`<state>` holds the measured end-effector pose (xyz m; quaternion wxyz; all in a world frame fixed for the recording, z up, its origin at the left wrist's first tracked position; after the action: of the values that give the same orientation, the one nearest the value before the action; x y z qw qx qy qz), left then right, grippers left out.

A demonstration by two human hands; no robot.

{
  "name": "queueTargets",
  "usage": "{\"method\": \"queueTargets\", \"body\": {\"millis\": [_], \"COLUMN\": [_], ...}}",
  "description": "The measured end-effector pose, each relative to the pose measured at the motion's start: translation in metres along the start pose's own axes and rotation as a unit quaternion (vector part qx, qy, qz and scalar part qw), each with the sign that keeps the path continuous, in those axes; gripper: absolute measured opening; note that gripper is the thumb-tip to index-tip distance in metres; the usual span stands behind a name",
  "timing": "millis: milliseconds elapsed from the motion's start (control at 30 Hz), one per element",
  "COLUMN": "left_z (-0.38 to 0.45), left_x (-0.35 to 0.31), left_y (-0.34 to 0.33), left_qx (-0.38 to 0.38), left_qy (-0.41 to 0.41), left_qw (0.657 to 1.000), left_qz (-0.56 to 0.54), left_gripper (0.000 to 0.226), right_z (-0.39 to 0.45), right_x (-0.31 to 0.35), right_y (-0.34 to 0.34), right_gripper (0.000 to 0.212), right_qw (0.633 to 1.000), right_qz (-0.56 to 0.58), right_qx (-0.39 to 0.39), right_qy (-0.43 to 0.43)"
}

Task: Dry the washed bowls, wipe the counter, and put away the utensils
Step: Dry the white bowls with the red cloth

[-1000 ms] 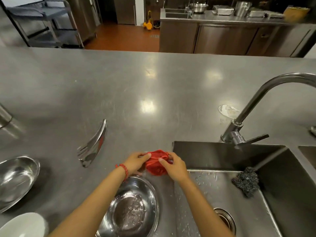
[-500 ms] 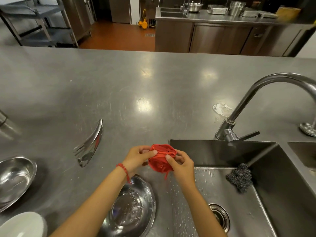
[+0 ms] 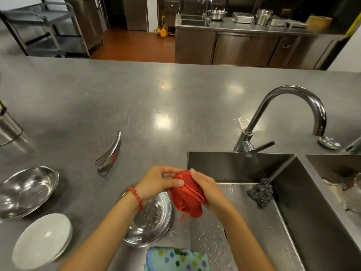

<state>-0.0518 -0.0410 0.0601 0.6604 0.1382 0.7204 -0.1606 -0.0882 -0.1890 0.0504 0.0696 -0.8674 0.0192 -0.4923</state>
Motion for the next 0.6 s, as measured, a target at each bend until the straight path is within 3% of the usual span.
{"method": "queueTargets", "body": {"millis": [300,600], "left_z": [-0.054,-0.152], "left_x": [-0.007,-0.004], "left_y": [0.006,0.050], "left_qx": [-0.119,-0.249], "left_qy": [-0.038,-0.070], "left_qw": [0.988,0.950], "left_qz": [0.091,0.176], "left_gripper": [0.032,0.015], "right_z": [-0.026,-0.054], "right_x": [-0.036,-0.071], "right_y": [-0.046,-0.106], "right_gripper": [0.012,0.021], "right_qw": [0.992,0.998], "right_qz": [0.046,0.054], "right_qx": [-0.079,-0.017], "right_qy": [0.085,0.041]}}
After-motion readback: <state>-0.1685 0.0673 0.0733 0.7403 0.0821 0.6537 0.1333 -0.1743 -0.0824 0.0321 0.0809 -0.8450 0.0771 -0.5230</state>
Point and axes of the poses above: each hand's wrist, its own z-axis towards the middle knuckle, its own y-axis out of the back of the hand, x = y × z, the point moved 3 cm from there along z, towards the middle knuckle, and after that the axes turned 11 degrees about -y, right-handed, at the moved point
